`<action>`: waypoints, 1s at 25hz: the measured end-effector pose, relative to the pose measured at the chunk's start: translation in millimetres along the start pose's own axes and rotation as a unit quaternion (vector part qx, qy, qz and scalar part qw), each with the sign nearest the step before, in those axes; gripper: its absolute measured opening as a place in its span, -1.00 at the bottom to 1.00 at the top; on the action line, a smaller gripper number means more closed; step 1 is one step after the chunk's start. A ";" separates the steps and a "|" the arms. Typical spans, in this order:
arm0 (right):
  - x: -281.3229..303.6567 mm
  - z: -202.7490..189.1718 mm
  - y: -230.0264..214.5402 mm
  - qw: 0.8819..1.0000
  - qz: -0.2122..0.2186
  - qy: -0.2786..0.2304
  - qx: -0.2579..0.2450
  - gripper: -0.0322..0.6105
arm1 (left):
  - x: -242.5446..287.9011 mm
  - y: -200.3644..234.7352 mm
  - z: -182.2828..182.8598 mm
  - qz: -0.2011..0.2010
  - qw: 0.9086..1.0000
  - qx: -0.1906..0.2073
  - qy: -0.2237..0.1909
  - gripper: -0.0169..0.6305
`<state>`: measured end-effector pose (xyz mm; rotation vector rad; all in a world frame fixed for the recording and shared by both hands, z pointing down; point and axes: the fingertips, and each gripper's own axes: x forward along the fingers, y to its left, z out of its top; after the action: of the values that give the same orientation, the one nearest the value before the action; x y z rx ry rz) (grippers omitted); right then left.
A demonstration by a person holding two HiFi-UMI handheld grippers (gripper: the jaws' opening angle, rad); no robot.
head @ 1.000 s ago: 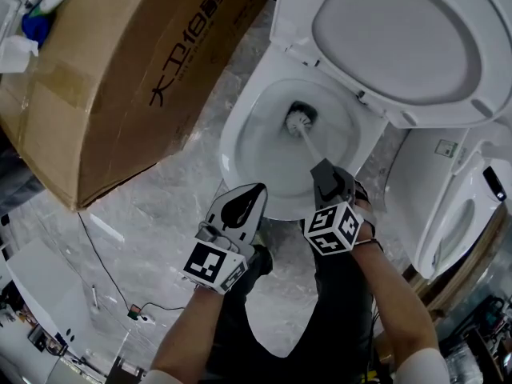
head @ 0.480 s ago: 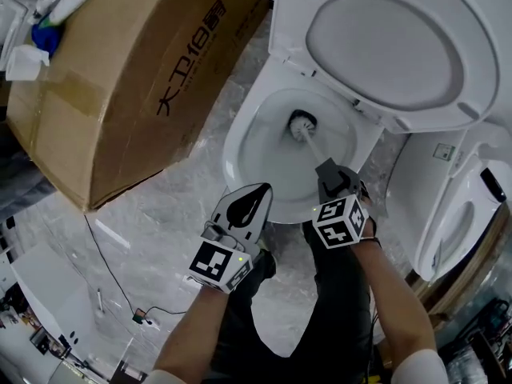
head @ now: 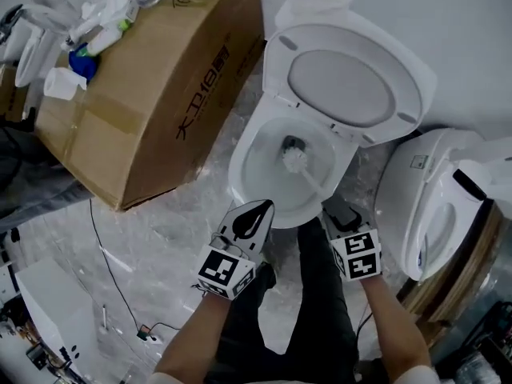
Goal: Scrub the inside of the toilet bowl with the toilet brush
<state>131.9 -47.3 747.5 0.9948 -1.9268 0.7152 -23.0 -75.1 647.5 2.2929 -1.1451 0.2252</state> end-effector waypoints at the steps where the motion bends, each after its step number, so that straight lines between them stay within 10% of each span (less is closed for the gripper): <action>1: -14.6 2.9 2.9 1.000 0.004 -0.008 0.005 -0.41 | -4.2 -7.7 7.7 -0.004 1.000 0.004 0.001 -0.92; 25: -323.1 86.7 71.0 0.988 0.046 -0.150 0.013 -0.41 | -142.9 -157.0 174.0 -0.038 0.997 0.069 -0.004 -0.92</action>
<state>145.9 43.3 418.1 1.0835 -2.2412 0.6736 -6.2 1.6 384.5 2.4552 -1.0728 0.2739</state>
